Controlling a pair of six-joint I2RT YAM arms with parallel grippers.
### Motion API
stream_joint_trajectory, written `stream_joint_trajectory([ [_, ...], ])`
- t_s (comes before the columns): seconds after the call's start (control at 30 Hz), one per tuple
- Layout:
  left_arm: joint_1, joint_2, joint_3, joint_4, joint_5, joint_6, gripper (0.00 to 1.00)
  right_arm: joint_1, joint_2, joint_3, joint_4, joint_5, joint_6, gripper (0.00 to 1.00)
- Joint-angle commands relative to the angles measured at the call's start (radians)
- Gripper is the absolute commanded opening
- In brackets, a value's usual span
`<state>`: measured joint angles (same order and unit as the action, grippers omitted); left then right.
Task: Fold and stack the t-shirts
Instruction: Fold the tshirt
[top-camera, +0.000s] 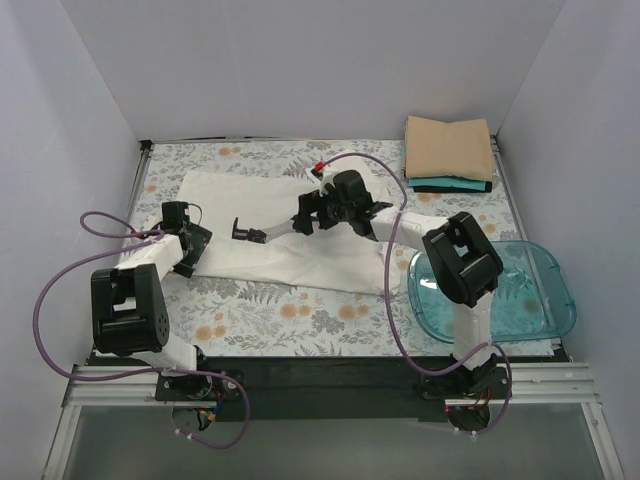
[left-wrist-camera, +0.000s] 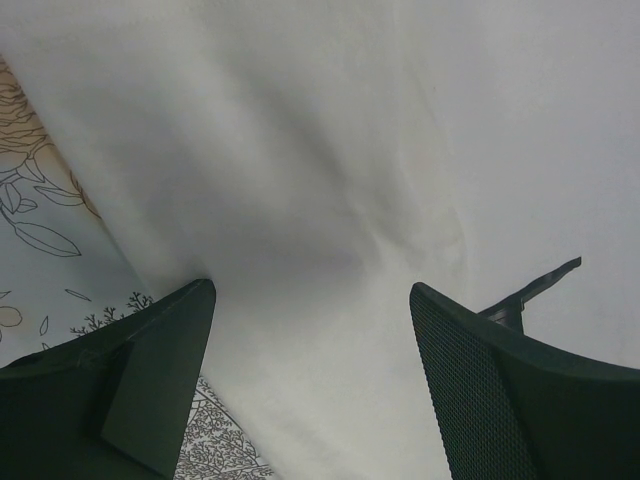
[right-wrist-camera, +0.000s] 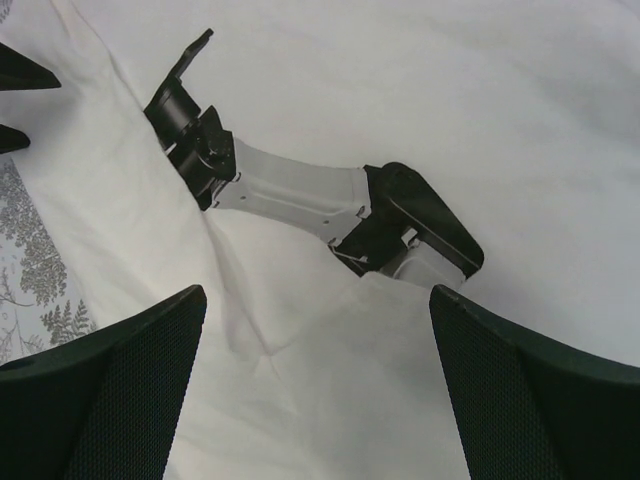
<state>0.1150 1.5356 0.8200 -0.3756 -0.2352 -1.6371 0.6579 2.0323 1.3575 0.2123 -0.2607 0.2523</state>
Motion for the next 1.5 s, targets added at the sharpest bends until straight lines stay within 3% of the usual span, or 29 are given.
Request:
stream_joint_trajectory([
  [0.0, 0.006, -0.051, -0.027, -0.013, -0.018, 0.019, 0.79, 0.005, -0.186, -0.143, 0.033, 0.049, -0.019, 0.98],
  [0.23, 0.005, -0.043, -0.027, -0.011, -0.015, 0.017, 0.79, 0.006, -0.386, -0.460, 0.019, 0.047, 0.044, 0.98],
  [0.5, 0.005, -0.051, -0.028, -0.029, -0.024, 0.011, 0.79, -0.006, -0.487, -0.586, -0.143, 0.198, 0.027, 0.98],
  [0.8, 0.005, -0.066, -0.111, -0.100, 0.010, -0.058, 0.79, -0.006, -0.520, -0.713, -0.197, 0.158, 0.050, 0.98],
  [1.0, 0.005, -0.222, -0.238, -0.160, -0.018, -0.156, 0.78, -0.006, -0.625, -0.794, -0.246, 0.153, 0.041, 0.98],
  [1.23, 0.005, -0.445, -0.337, -0.270, -0.070, -0.230, 0.78, -0.006, -0.698, -0.825, -0.266, 0.048, -0.027, 0.98],
  [1.47, 0.005, -0.561, -0.289, -0.329, -0.078, -0.257, 0.79, -0.006, -0.742, -0.764, -0.297, 0.003, -0.085, 0.98],
])
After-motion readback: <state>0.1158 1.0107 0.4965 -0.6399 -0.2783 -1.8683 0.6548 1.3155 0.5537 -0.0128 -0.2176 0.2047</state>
